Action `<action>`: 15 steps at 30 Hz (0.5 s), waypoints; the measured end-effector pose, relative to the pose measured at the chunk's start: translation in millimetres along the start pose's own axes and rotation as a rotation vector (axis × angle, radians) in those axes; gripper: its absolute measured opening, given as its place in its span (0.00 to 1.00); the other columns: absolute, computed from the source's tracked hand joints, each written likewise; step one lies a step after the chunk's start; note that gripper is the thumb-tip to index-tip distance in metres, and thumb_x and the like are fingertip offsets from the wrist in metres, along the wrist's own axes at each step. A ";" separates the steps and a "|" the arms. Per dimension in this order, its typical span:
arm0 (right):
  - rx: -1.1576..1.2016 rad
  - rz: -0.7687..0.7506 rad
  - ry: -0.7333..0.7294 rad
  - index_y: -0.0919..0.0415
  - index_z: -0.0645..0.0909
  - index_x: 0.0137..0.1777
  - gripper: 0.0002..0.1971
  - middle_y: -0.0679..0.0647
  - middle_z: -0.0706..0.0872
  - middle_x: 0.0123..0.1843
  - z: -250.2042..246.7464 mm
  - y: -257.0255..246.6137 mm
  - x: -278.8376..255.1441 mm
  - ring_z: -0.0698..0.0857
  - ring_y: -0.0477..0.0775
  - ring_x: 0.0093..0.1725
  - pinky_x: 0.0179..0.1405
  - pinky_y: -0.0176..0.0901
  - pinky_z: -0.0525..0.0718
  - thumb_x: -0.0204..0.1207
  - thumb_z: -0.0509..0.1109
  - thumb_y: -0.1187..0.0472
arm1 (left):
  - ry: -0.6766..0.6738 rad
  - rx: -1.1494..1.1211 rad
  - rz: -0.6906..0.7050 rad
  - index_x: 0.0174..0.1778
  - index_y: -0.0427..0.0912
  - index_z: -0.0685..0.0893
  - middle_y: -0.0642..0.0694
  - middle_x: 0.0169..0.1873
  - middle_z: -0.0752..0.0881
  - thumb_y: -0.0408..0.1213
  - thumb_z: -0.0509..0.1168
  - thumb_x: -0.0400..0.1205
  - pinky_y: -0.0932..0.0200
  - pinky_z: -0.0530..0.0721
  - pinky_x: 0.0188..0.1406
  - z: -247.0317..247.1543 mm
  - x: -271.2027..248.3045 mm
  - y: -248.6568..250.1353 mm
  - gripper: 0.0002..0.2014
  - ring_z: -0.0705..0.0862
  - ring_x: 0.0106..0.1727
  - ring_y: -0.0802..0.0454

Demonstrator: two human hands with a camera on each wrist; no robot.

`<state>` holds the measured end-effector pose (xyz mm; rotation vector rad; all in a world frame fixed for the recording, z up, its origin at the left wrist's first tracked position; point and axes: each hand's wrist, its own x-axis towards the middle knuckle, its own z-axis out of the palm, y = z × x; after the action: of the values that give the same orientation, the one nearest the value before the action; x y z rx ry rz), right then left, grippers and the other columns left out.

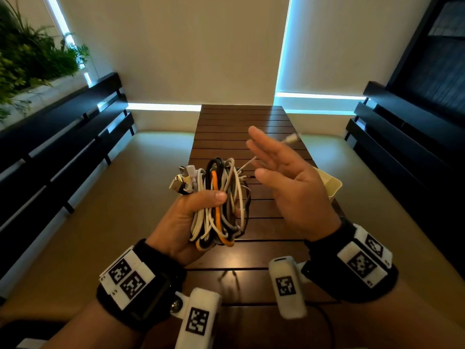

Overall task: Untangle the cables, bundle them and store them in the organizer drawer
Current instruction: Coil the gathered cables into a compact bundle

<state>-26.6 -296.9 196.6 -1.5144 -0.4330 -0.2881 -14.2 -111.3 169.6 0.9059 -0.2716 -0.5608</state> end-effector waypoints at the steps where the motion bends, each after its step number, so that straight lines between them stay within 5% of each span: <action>1: -0.062 0.030 -0.030 0.54 0.72 0.78 0.33 0.44 0.75 0.79 -6.2 2.4 2.6 0.70 0.42 0.80 0.76 0.46 0.73 0.71 0.66 0.68 | -0.014 -0.005 0.002 0.47 0.35 0.92 0.38 0.34 0.92 0.39 0.86 0.56 0.55 0.91 0.31 0.4 -1.3 1.1 0.25 0.91 0.30 0.47; 3: -0.186 0.121 -0.164 0.46 0.72 0.79 0.38 0.45 0.70 0.83 -15.9 6.6 5.8 0.64 0.43 0.83 0.82 0.57 0.65 0.64 0.68 0.59 | -0.048 -0.033 0.006 0.48 0.34 0.91 0.37 0.35 0.92 0.37 0.86 0.56 0.54 0.91 0.30 1.3 -3.5 3.3 0.25 0.92 0.31 0.46; 6: -0.239 0.266 -0.369 0.40 0.68 0.80 0.41 0.50 0.71 0.82 -19.2 9.5 5.2 0.70 0.48 0.81 0.78 0.60 0.71 0.65 0.72 0.61 | -0.110 -0.037 0.025 0.51 0.34 0.91 0.36 0.37 0.92 0.36 0.84 0.61 0.53 0.92 0.34 6.7 -5.9 5.1 0.23 0.92 0.33 0.46; 11: -0.399 0.303 -0.324 0.37 0.71 0.71 0.30 0.48 0.87 0.63 -11.6 17.6 4.4 0.85 0.50 0.64 0.66 0.62 0.83 0.74 0.76 0.61 | -0.085 0.005 -0.015 0.60 0.34 0.88 0.35 0.45 0.92 0.38 0.85 0.60 0.50 0.91 0.40 3.6 -5.4 1.4 0.32 0.92 0.36 0.46; 13: -0.489 0.332 -0.288 0.40 0.75 0.67 0.23 0.47 0.88 0.57 -10.1 19.1 4.3 0.87 0.45 0.57 0.61 0.54 0.87 0.77 0.74 0.61 | -0.084 0.013 -0.025 0.55 0.35 0.90 0.36 0.42 0.92 0.38 0.86 0.58 0.51 0.92 0.39 1.6 -6.1 -1.2 0.29 0.92 0.35 0.46; 15: -0.545 0.371 -0.277 0.46 0.79 0.64 0.16 0.43 0.87 0.51 -8.5 19.3 2.0 0.86 0.34 0.49 0.51 0.35 0.87 0.80 0.71 0.61 | -0.095 0.012 -0.022 0.53 0.35 0.91 0.37 0.41 0.92 0.38 0.86 0.58 0.52 0.92 0.37 1.2 -6.5 -1.7 0.27 0.92 0.35 0.46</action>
<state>-15.5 -304.3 180.1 -2.1441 -0.2900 0.1121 -20.7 -109.2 169.0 0.8955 -0.3514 -0.6237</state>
